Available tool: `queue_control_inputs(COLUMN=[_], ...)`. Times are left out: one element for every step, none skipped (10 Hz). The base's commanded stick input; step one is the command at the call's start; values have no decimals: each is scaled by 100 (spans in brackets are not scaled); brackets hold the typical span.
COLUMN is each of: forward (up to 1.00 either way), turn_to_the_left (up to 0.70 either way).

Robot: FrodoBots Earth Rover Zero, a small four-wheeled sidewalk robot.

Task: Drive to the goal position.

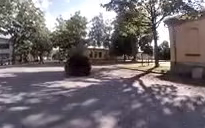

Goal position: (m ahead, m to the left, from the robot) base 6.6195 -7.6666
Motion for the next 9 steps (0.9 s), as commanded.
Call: queue_control_inputs(forward=[100, 100, 100, 100, 100, 91, 57, 0, 0], turn_to_the_left=[0, 0, 0, -18, -40, -31, 0, 0, 0])
